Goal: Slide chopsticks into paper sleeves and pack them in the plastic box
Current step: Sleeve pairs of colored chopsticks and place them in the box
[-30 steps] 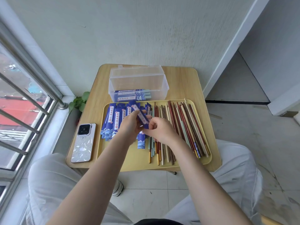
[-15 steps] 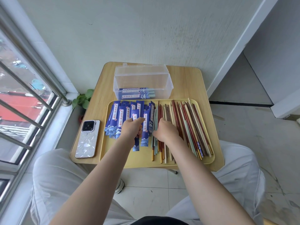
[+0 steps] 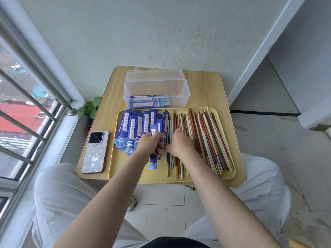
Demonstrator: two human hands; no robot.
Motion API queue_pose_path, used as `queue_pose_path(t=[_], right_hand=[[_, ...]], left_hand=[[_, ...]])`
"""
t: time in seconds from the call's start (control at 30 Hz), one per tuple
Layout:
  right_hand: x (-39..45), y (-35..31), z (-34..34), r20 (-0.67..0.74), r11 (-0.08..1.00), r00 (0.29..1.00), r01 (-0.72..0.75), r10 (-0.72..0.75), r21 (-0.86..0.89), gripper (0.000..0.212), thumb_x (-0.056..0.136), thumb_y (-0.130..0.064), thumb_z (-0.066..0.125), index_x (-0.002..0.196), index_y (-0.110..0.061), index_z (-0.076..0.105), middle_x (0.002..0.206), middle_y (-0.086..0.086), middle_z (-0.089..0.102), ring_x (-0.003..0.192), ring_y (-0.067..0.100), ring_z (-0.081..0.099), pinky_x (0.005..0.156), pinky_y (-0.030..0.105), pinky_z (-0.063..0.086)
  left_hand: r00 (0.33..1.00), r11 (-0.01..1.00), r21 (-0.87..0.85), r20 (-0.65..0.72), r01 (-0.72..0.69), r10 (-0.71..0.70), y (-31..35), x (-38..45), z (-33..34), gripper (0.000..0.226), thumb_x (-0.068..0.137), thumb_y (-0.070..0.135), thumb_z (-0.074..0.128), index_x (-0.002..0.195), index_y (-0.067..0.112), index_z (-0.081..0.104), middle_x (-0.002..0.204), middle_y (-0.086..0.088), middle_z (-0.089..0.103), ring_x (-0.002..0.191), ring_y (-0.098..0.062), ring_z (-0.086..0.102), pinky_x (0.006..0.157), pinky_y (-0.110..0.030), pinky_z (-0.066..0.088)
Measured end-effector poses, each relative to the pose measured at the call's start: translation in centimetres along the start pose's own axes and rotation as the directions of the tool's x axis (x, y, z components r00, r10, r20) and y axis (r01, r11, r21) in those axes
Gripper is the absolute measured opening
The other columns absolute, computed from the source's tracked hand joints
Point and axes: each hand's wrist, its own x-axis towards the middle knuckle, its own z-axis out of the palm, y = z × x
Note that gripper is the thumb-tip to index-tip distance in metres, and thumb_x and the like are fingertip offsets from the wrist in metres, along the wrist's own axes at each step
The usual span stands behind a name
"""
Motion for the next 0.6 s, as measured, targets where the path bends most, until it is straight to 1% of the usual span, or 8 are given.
queue_pose_path(t=[0.07, 0.1, 0.2, 0.37, 0.4, 0.47, 0.53, 0.6], right_hand=[[0.1, -0.1, 0.1, -0.013, 1.000, 1.000, 0.005, -0.005, -0.010, 0.066, 0.084, -0.038, 0.076, 0.127, -0.004, 0.040, 0.107, 0.010, 0.063, 0.078, 0.024, 0.056, 0.054, 0.030, 0.042], [0.2, -0.2, 0.2, -0.013, 1.000, 1.000, 0.004, -0.004, -0.008, 0.067, 0.084, -0.038, 0.076, 0.128, -0.004, 0.039, 0.105, 0.010, 0.062, 0.078, 0.024, 0.056, 0.051, 0.029, 0.040], [0.4, -0.3, 0.2, -0.014, 1.000, 1.000, -0.012, 0.012, -0.011, 0.069, 0.084, -0.035, 0.078, 0.130, -0.003, 0.038, 0.094, 0.007, 0.059, 0.075, 0.023, 0.058, 0.044, 0.026, 0.036], [0.4, -0.2, 0.2, -0.028, 1.000, 0.999, -0.016, 0.016, 0.012, 0.065, 0.086, -0.036, 0.077, 0.129, -0.003, 0.040, 0.089, 0.005, 0.056, 0.073, 0.022, 0.058, 0.044, 0.026, 0.036], [0.3, -0.1, 0.2, -0.028, 1.000, 0.999, -0.019, 0.020, 0.017, 0.066, 0.087, -0.037, 0.075, 0.130, -0.003, 0.039, 0.088, 0.005, 0.055, 0.072, 0.022, 0.058, 0.044, 0.026, 0.035], [0.2, 0.0, 0.1, -0.027, 0.999, 0.999, -0.026, 0.027, 0.040, 0.064, 0.089, -0.037, 0.072, 0.130, -0.002, 0.039, 0.087, 0.004, 0.056, 0.068, 0.020, 0.057, 0.043, 0.025, 0.035], [0.1, 0.1, -0.2, -0.028, 0.998, 0.999, -0.022, 0.024, 0.062, 0.061, 0.091, -0.035, 0.070, 0.132, -0.001, 0.040, 0.084, 0.003, 0.054, 0.063, 0.017, 0.053, 0.045, 0.026, 0.037], [0.1, 0.2, -0.5, -0.028, 0.996, 0.999, -0.023, 0.025, 0.081, 0.055, 0.091, -0.031, 0.068, 0.130, -0.001, 0.044, 0.082, 0.002, 0.051, 0.063, 0.016, 0.051, 0.046, 0.026, 0.037]], left_hand=[[1.000, 1.000, 0.012, 0.008, -0.003, 0.003, 0.1, -0.1, 0.0, 0.023, 0.096, 0.022, 0.055, 0.094, 0.000, 0.061, 0.061, -0.011, 0.062, 0.039, -0.019, 0.048, 0.039, -0.023, 0.041], [1.000, 1.000, 0.014, 0.010, -0.002, 0.002, 0.1, -0.2, 0.0, 0.025, 0.096, 0.023, 0.055, 0.094, 0.000, 0.063, 0.060, -0.010, 0.062, 0.038, -0.019, 0.048, 0.040, -0.024, 0.042], [1.000, 1.000, -0.008, 0.019, 0.009, -0.009, 0.1, -0.3, 0.1, 0.025, 0.096, 0.022, 0.055, 0.094, -0.001, 0.065, 0.059, -0.008, 0.062, 0.040, -0.020, 0.048, 0.047, -0.029, 0.044], [0.999, 0.999, -0.011, 0.020, 0.038, -0.038, 0.2, -0.2, 0.0, 0.032, 0.093, 0.030, 0.056, 0.099, 0.001, 0.069, 0.062, -0.007, 0.066, 0.045, -0.019, 0.051, 0.062, -0.034, 0.045], [0.999, 0.999, 0.006, 0.016, 0.040, -0.040, 0.2, -0.3, -0.1, 0.034, 0.094, 0.033, 0.055, 0.100, 0.003, 0.070, 0.064, -0.007, 0.067, 0.048, -0.019, 0.052, 0.061, -0.032, 0.045], [0.999, 0.999, 0.026, 0.006, 0.041, -0.041, 0.5, -0.5, -0.1, 0.035, 0.097, 0.038, 0.053, 0.101, 0.007, 0.070, 0.068, -0.006, 0.069, 0.054, -0.016, 0.058, 0.055, -0.025, 0.048], [1.000, 1.000, 0.005, 0.000, 0.028, -0.028, 0.8, -0.6, -0.2, 0.038, 0.100, 0.039, 0.048, 0.100, 0.008, 0.071, 0.070, -0.007, 0.070, 0.059, -0.017, 0.063, 0.052, -0.025, 0.052], [1.000, 1.000, -0.024, -0.016, 0.016, -0.017, 1.1, -0.8, -0.3, 0.045, 0.101, 0.038, 0.042, 0.095, 0.006, 0.073, 0.068, -0.010, 0.067, 0.056, -0.018, 0.061, 0.052, -0.027, 0.052]])
